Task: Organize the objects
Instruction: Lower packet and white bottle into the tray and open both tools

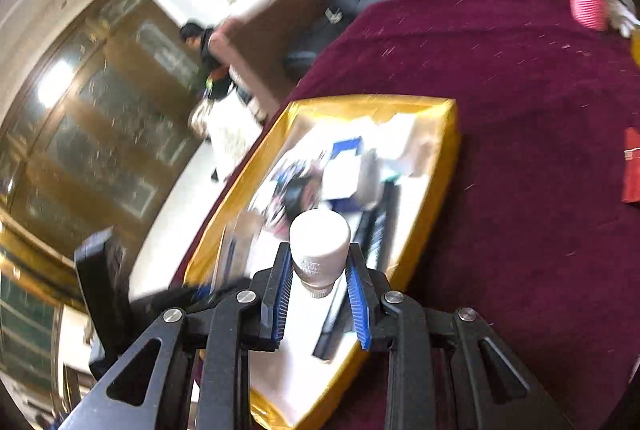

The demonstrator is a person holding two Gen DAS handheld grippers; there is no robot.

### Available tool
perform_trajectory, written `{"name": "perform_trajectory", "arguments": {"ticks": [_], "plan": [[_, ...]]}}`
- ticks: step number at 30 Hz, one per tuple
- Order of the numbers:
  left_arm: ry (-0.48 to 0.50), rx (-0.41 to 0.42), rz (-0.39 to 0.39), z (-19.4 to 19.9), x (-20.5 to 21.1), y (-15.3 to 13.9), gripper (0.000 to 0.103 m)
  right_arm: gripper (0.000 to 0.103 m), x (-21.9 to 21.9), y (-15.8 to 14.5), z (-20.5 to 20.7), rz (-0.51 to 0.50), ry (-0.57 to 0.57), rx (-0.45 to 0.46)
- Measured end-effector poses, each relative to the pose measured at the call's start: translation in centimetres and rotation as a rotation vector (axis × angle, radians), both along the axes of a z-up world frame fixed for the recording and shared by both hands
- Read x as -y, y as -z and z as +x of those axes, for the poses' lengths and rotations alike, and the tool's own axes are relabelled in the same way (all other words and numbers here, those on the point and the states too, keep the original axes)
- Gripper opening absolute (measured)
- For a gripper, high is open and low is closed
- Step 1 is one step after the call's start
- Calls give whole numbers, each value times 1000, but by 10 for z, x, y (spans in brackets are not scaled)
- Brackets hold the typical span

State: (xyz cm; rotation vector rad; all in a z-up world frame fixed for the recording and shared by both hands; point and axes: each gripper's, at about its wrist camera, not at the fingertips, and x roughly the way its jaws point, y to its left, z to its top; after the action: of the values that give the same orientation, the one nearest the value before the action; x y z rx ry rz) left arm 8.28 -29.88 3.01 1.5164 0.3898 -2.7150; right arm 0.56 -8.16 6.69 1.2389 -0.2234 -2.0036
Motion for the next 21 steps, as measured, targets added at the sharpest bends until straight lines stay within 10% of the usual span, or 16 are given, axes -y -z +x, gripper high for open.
{"name": "perform_trajectory", "arguments": {"ticks": [17,21], "plan": [[-13,63,-35,-52,5,6,15,30,56,48,-33,138,-17,61],[-26,28,-12,-46,9,0,47,32,54,48,-34,150,-23,54]]}}
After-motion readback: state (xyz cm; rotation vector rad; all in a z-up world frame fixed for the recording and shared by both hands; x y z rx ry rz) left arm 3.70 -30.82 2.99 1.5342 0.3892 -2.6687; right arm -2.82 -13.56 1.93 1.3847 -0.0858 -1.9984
